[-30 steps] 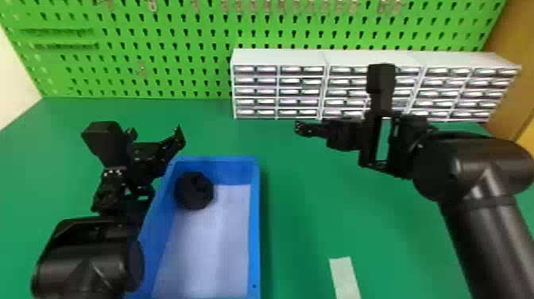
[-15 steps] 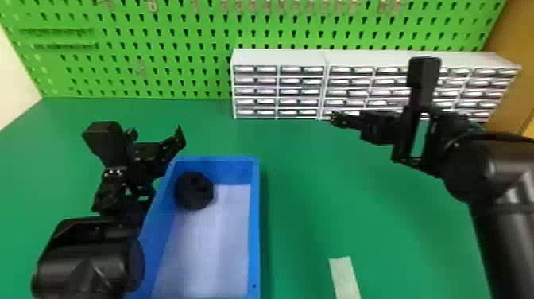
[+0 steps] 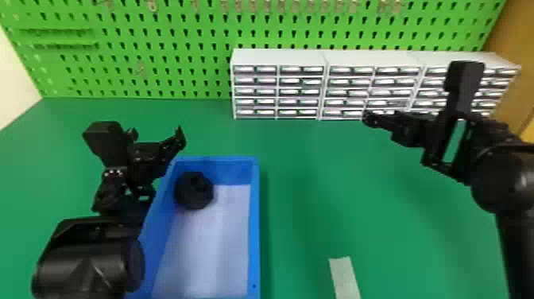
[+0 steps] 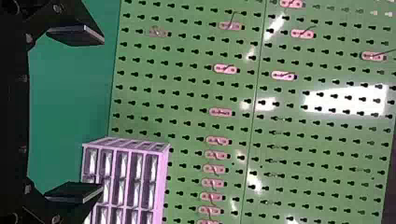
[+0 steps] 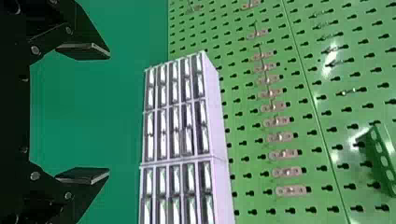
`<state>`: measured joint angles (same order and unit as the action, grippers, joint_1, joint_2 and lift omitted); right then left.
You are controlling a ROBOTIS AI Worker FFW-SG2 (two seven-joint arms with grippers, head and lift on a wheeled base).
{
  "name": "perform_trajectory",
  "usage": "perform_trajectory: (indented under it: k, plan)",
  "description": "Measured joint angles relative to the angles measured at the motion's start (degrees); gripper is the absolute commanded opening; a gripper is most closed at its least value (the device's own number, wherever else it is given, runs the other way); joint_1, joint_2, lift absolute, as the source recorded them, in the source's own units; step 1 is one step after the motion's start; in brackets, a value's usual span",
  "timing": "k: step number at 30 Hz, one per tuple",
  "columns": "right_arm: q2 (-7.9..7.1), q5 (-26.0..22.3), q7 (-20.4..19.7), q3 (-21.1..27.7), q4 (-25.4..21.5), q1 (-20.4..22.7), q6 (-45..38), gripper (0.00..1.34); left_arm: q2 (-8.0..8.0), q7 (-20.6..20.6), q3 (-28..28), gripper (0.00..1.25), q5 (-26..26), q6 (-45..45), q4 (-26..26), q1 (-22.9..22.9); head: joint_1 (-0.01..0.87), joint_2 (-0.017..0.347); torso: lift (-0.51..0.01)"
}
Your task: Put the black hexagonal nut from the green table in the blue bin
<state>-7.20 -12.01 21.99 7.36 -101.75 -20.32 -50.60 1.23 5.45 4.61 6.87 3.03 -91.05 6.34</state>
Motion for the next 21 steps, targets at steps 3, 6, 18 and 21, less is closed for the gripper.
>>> perform_trajectory:
  k: [3,6,18,21]
  plan:
    - [0.09,0.8,0.0,0.9,-0.4,0.6,0.3,0.95,0.0,0.0,0.0,1.08,0.1,0.0,0.0,0.0,0.686,0.051,-0.097]
    - [0.12,1.6,0.0,1.6,-0.8,1.2,0.6,0.95,0.0,0.0,0.0,1.08,0.1,0.0,0.0,-0.1,0.686,0.051,-0.097]
    - [0.33,6.5,0.0,2.2,-1.7,3.5,3.7,0.95,0.0,0.0,0.0,1.08,0.3,0.0,0.0,-0.1,0.686,0.051,-0.097]
    - [0.58,7.8,0.0,2.4,-1.7,4.3,5.6,0.95,0.0,0.0,0.0,1.08,0.3,0.0,0.0,-0.1,0.686,0.051,-0.097]
